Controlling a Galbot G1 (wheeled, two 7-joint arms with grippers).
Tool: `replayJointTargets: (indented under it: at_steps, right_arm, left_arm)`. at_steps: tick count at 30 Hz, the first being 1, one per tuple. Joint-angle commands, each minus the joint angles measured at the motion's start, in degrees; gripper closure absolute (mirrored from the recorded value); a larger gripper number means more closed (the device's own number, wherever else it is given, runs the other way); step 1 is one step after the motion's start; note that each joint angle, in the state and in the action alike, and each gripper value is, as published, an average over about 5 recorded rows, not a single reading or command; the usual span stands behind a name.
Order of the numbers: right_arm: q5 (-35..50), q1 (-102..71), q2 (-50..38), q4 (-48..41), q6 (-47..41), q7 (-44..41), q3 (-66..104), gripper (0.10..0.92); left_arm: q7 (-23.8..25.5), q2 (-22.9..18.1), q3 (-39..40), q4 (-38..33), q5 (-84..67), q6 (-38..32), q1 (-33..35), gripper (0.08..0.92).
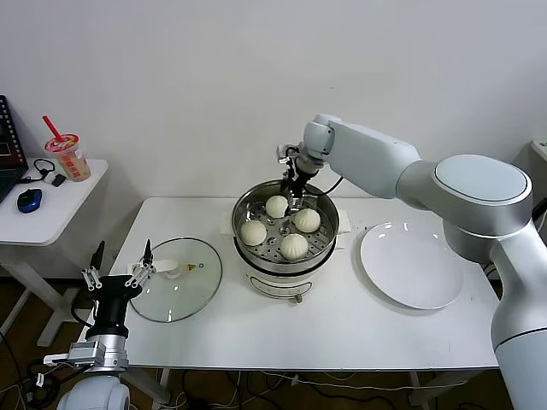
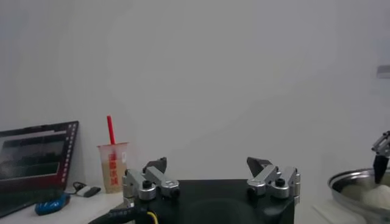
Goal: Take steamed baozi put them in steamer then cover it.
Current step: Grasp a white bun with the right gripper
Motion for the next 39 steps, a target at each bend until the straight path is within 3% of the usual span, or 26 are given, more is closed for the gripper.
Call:
replayJointTargets:
  at_steps: [1,33,39]
  right_arm:
    - [-1.19,-1.22,0.72,-2.04,0.25,0.32,1.83,0.203]
    - [-5.04,-3.67,1.43,-3.23,1.08,0.28,5.63,0.203]
    - [-5.25,-3.84,1.54,-3.38,1.08,0.23,5.97,0.259]
  left_arm:
    - [0.03,0.03,0.2,0.08,0.09,-0.08,0.04,0.177]
    - [0.17,0.07,0.84,0.13,0.34,0.02,0.1,0.177]
    - [0.2,0.06,0.93,-0.01,0.36,0.06,0.12,0.177]
